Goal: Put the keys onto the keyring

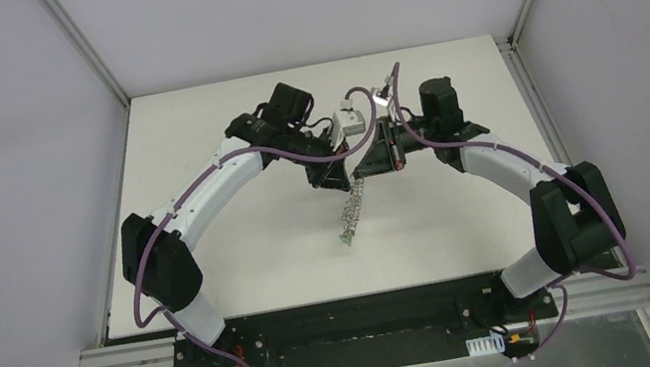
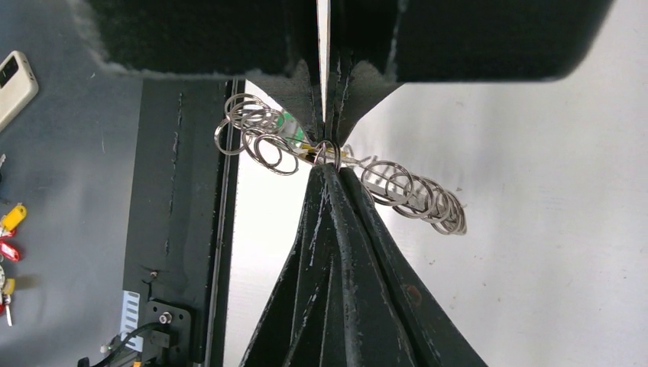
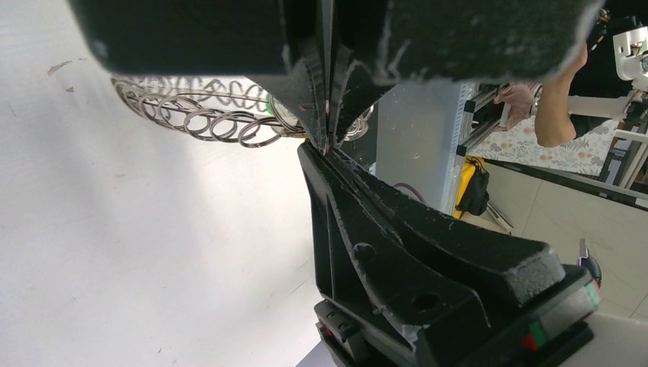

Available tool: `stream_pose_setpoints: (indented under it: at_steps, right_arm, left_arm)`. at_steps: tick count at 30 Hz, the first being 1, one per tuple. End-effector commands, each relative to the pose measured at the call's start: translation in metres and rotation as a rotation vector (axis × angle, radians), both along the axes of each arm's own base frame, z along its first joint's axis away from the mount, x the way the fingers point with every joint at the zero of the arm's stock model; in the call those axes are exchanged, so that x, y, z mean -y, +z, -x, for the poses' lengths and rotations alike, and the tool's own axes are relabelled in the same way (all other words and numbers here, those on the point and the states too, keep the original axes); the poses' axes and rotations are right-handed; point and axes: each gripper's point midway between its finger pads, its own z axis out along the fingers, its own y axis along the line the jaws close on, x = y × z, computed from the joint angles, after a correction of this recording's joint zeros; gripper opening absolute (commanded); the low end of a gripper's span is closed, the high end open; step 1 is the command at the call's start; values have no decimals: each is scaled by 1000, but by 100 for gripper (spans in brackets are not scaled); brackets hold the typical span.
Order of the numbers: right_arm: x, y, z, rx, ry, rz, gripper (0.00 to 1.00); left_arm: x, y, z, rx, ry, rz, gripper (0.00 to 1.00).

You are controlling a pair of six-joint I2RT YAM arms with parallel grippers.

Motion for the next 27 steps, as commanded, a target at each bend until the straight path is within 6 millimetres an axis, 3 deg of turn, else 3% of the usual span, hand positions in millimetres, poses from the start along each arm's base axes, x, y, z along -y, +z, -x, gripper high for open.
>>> stream_pose_setpoints:
  at_steps: [1,13,22,27]
  right_arm:
    - [-1,13,-11,49,-25,-19,0]
    - [0,10,-18,42,-66,-6,0]
    - [1,9,-18,47,-79,-3,0]
    - [3,12,-16,68,-67,-12,0]
  left_arm:
    - [3,11,6,50,-16,4,0]
    - [3,-1,6,98,-8,-56,0]
    - [5,-1,-13,142,104,-73,0]
    - [4,2,-10,133,93,-61,14]
